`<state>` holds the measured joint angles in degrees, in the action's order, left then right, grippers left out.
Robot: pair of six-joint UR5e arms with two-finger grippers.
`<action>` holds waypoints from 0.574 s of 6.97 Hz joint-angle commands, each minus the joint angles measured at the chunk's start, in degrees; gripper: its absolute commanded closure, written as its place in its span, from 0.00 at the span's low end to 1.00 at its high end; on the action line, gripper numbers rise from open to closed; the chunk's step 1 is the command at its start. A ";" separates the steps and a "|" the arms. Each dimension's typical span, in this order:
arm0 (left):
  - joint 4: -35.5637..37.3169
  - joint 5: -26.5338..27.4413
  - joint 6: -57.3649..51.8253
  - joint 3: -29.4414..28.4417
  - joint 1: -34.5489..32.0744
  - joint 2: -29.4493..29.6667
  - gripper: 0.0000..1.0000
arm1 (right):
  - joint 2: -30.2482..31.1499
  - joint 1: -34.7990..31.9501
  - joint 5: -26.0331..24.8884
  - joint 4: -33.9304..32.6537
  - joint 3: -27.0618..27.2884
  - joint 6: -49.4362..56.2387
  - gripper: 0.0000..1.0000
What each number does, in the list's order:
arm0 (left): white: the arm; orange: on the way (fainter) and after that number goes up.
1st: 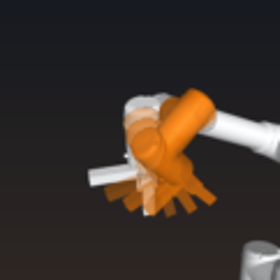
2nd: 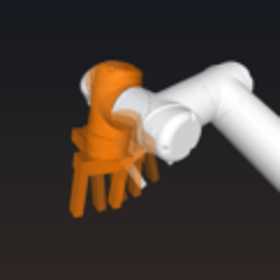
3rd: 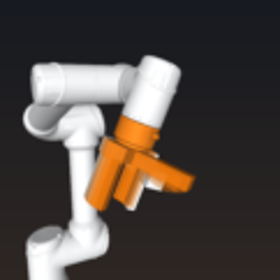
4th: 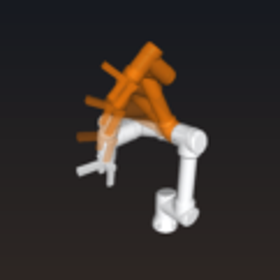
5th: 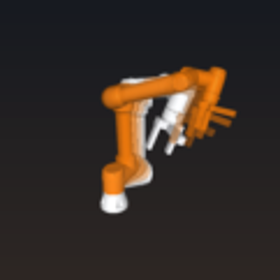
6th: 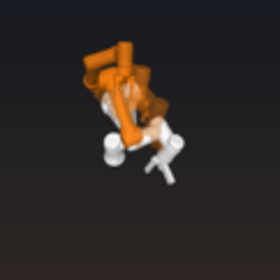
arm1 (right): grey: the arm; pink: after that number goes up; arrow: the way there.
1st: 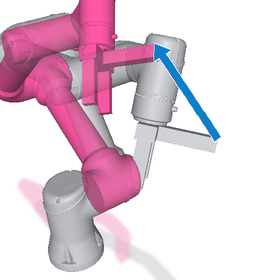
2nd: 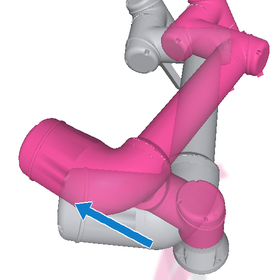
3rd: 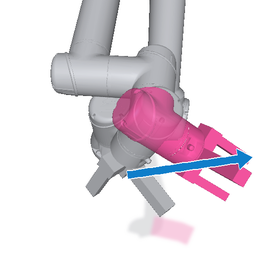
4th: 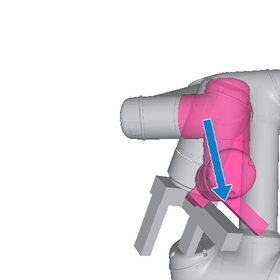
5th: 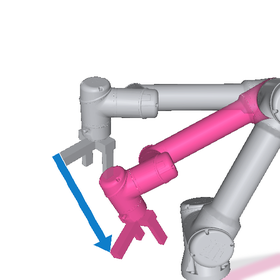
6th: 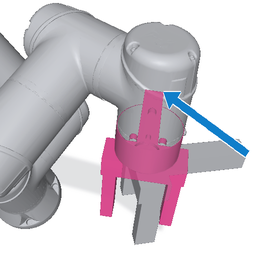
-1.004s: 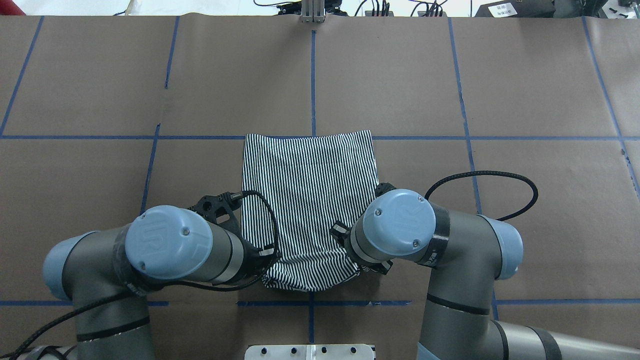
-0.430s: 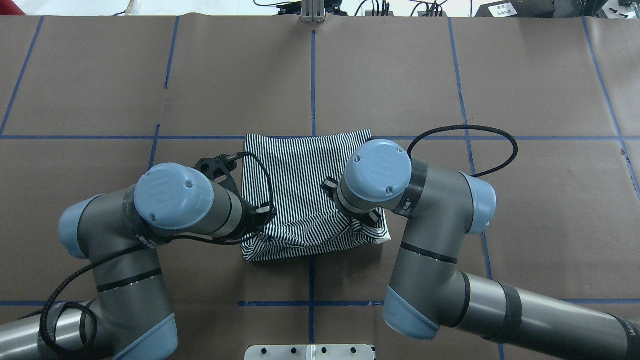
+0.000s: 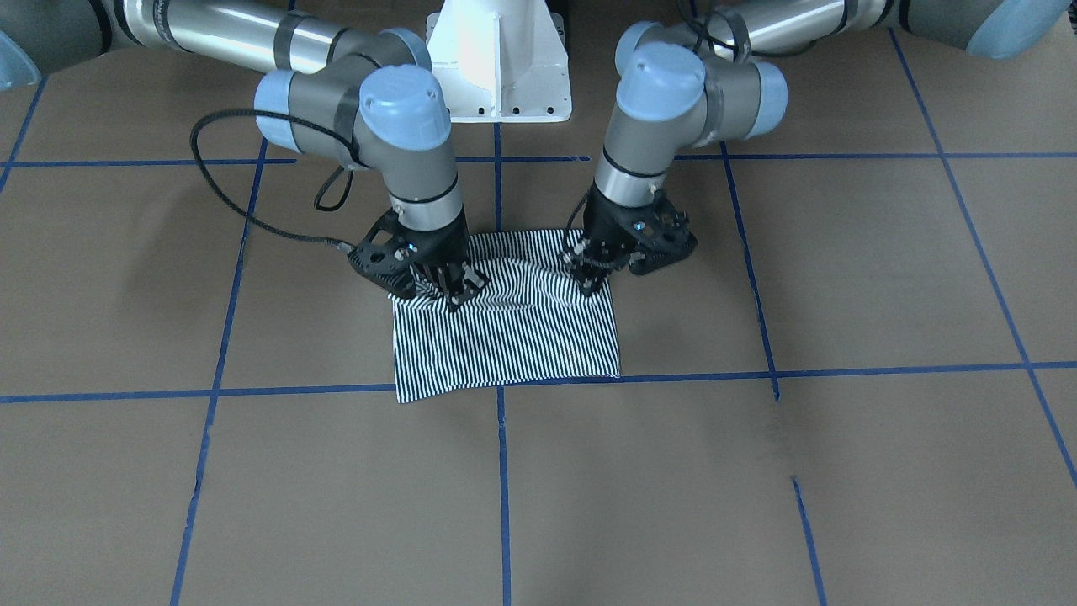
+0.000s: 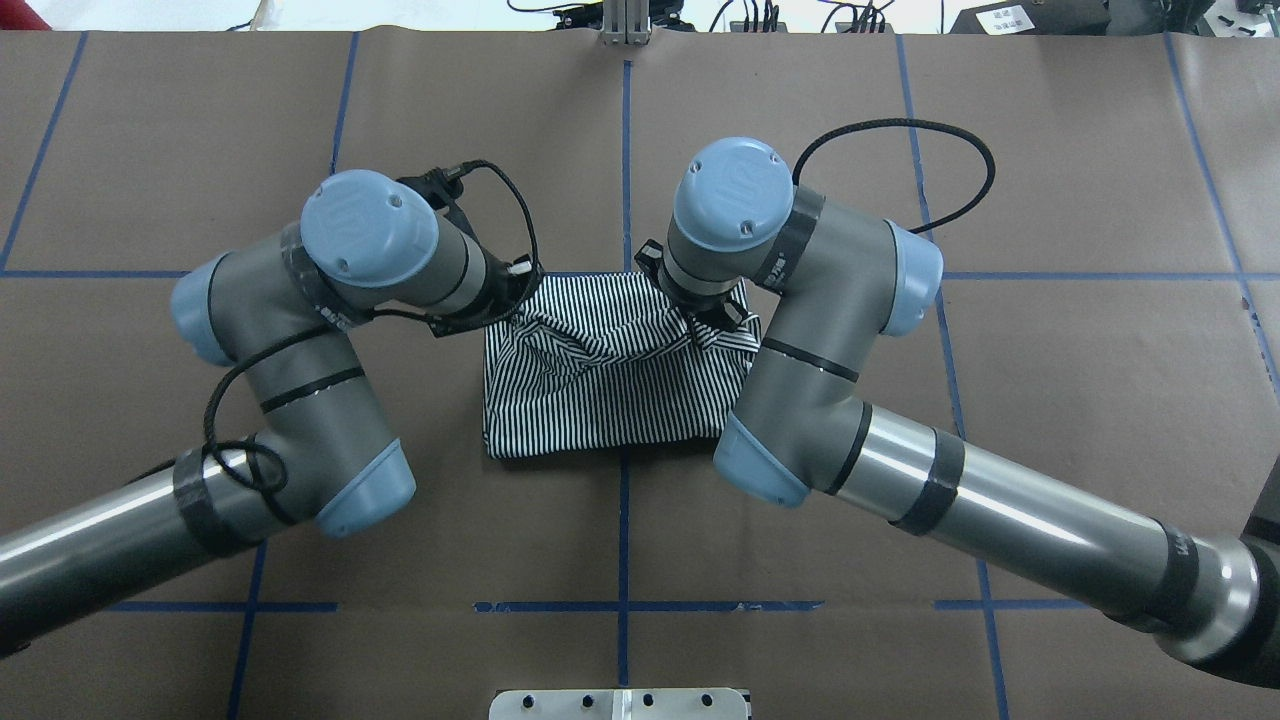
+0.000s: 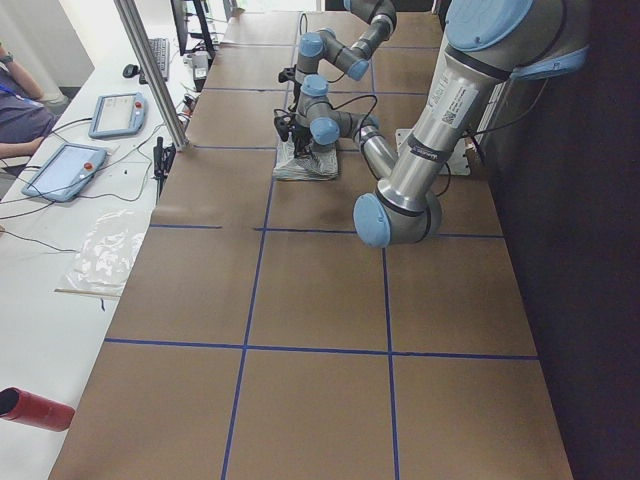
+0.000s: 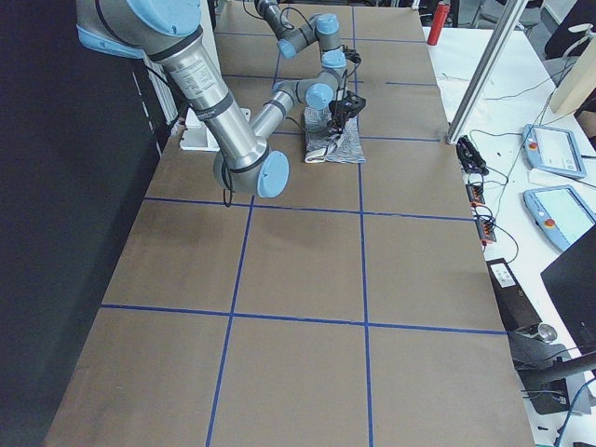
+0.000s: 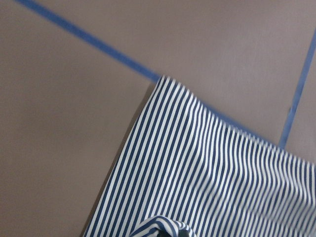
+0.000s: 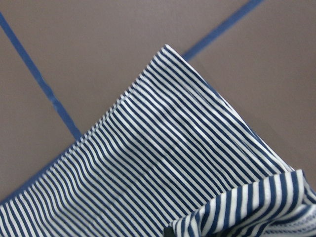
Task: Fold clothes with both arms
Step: 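Lift the near edge with both grippers and fold it over toward the far side, then release the shirt and raise both grippers away toward the far side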
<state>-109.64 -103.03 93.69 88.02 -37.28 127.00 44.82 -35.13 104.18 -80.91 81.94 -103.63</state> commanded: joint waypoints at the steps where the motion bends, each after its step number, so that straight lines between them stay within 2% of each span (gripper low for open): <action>1: -8.56 -2.94 -14.51 -11.97 -9.60 2.02 0.00 | -2.02 -5.70 1.10 11.44 -13.00 6.48 0.00; 4: -8.83 -7.17 -19.06 -12.08 -11.50 1.58 0.00 | -3.42 -12.32 9.79 11.04 -15.93 15.71 0.00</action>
<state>-118.20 -108.22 76.15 76.03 -48.31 128.69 41.99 -45.33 110.79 -69.82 66.95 -91.68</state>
